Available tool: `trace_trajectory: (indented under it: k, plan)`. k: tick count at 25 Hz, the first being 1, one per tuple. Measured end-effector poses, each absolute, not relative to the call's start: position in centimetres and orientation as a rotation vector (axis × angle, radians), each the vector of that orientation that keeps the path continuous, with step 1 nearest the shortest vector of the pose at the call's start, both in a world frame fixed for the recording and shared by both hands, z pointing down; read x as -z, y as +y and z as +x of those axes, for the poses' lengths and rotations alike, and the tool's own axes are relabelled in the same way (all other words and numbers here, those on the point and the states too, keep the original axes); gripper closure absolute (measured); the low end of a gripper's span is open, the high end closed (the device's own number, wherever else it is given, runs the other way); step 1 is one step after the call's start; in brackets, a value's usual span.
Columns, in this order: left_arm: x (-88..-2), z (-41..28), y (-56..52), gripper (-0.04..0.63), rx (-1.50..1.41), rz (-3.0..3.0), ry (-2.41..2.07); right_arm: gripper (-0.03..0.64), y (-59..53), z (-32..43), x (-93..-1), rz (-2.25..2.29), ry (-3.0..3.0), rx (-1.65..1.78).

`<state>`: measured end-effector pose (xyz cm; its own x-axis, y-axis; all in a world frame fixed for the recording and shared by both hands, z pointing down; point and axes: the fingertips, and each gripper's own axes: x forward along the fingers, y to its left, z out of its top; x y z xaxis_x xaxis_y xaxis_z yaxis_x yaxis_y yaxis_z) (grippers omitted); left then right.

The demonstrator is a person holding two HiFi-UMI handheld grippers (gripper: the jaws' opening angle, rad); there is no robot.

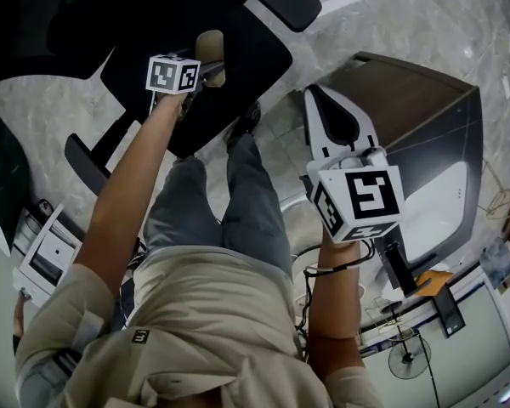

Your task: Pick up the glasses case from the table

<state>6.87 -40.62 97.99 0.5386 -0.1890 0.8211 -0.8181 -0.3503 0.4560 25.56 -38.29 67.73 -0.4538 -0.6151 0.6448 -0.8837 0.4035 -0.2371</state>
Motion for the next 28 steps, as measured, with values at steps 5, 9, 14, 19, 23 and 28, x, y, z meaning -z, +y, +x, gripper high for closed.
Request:
trace_trajectory:
  k: [5, 9, 14, 19, 23, 28]
  plan:
    - [-101.6, 6.7, -41.1, 0.149, -0.885, 1.748, -0.916, 0.594, -38.3, 26.1, -69.5, 1.276, -2.175, -0.803]
    - [-104.0, 6.7, -41.4, 0.141, -0.931, 1.687, -0.970, 0.594, -38.5, 26.6, -70.8, 1.276, -2.159, -0.827]
    - [-106.5, 7.2, -40.9, 0.142, -0.972, 1.652, -0.959, 0.593, -38.4, 27.1, -72.2, 1.278, -2.138, -0.847]
    - [-107.6, 7.7, -40.9, 0.138, -0.935, 1.622, -0.910, 0.594, -38.5, 26.9, -72.8, 1.273, -2.133, -0.858]
    - [-107.0, 7.3, -40.9, 0.141, -0.893, 1.618, -0.884, 0.594, -38.7, 26.6, -72.5, 1.276, -2.136, -0.862]
    - [-103.8, 6.6, -41.6, 0.143, -0.763, 1.657, -0.853, 0.594, -38.8, 25.6, -71.4, 1.279, -2.151, -0.845]
